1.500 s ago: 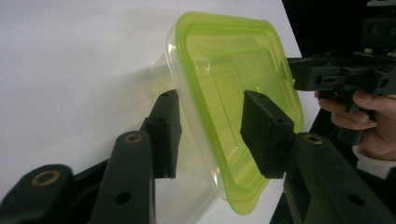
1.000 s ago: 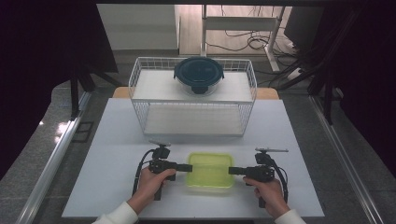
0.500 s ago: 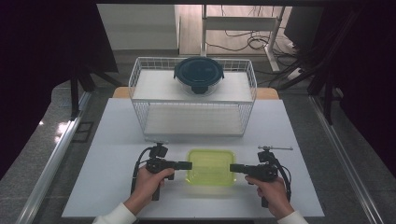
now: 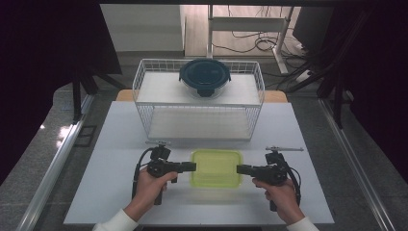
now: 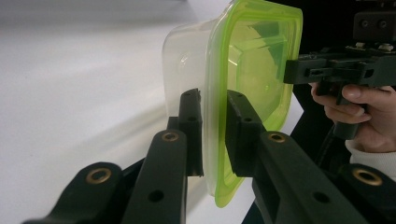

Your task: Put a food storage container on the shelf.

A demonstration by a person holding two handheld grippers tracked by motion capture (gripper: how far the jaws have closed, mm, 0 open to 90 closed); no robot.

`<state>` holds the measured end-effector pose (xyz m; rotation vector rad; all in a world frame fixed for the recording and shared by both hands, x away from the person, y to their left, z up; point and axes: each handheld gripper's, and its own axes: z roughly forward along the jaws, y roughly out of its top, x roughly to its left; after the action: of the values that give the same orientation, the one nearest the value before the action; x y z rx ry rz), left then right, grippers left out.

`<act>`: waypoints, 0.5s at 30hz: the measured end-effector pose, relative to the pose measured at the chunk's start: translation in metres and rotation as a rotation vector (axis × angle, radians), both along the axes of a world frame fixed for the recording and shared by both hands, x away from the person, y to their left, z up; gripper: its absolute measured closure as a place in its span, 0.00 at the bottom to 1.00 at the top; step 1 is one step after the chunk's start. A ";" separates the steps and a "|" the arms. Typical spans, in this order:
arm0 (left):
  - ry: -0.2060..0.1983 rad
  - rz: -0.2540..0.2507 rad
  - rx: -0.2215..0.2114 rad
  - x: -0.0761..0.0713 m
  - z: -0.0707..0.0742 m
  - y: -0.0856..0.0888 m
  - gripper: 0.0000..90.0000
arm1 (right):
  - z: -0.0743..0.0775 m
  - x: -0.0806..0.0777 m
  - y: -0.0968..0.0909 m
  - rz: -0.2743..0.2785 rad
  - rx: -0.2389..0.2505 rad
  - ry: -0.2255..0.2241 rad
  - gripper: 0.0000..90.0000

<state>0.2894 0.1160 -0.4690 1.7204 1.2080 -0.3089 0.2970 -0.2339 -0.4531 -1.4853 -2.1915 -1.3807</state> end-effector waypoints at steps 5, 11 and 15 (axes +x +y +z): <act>-0.017 0.004 0.007 0.002 0.006 0.001 0.88 | 0.004 0.004 0.002 0.008 -0.011 -0.014 0.87; -0.038 0.009 0.000 0.005 0.018 0.004 0.88 | 0.015 0.008 0.004 0.013 -0.008 -0.038 0.87; -0.052 0.013 0.002 0.006 0.025 0.006 0.88 | 0.022 0.010 0.006 0.017 -0.009 -0.057 0.87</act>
<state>0.2957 0.1218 -0.4437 1.7118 1.1817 -0.2542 0.3069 -0.2278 -0.4310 -1.4437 -2.2415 -1.4266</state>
